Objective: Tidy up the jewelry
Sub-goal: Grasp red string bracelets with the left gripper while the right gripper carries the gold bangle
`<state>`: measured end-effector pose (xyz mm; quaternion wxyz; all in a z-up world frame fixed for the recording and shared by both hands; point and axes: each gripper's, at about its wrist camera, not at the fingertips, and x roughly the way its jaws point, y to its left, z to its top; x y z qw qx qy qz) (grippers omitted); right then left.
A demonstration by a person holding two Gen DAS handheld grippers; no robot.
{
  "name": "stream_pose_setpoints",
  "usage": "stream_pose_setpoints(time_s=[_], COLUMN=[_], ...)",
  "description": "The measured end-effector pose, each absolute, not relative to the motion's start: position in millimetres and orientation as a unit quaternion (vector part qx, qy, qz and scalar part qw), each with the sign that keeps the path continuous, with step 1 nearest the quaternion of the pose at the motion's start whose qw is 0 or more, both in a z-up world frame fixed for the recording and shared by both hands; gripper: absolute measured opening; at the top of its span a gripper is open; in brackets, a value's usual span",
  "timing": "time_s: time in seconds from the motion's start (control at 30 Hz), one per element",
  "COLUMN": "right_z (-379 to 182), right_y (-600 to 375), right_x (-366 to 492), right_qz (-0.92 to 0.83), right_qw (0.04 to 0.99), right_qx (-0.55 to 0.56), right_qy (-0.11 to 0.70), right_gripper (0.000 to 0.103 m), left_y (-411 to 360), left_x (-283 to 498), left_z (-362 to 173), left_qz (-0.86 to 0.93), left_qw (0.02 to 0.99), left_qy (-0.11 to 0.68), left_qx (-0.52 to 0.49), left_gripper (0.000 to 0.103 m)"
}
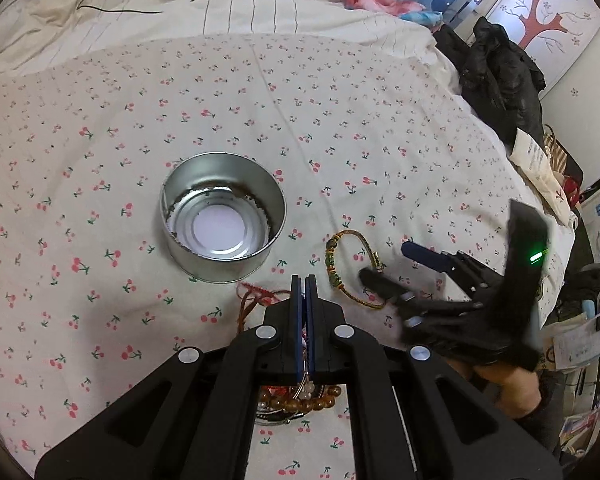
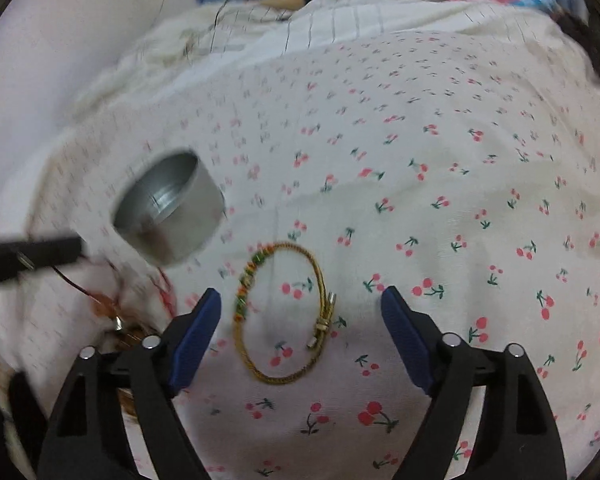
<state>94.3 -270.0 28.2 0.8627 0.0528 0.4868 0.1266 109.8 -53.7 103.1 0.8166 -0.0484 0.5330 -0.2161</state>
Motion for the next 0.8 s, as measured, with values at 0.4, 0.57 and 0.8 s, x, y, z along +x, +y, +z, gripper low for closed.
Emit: stream_pose_setpoints(time_s=[0.4, 0.57, 0.8], right_z=[22.6, 50.6, 80.5], right_y=[-265.4, -284.7, -292.0], right_x=[92.7, 87.4, 76.6], right_qz=[0.180, 0.236, 0.261], right_qw=[0.855, 0.859, 0.876], right_qx=[0.068, 0.167, 0.203], right_qy=[0.482, 0.421, 0.351], right_gripper=[0.009, 0.009, 0.009], left_y=[-37.9, -30.9, -29.8], left_x=[99.9, 103.5, 133.8], left_z=[127.3, 146.1, 161.9], left_qz=[-0.216, -0.223, -0.231], left_qw=[0.830, 0.839, 0.851], left_qy=[0.511, 0.492, 0.465], left_qx=[-0.054, -0.062, -0.074], left_gripper=[0.002, 0.002, 0.002])
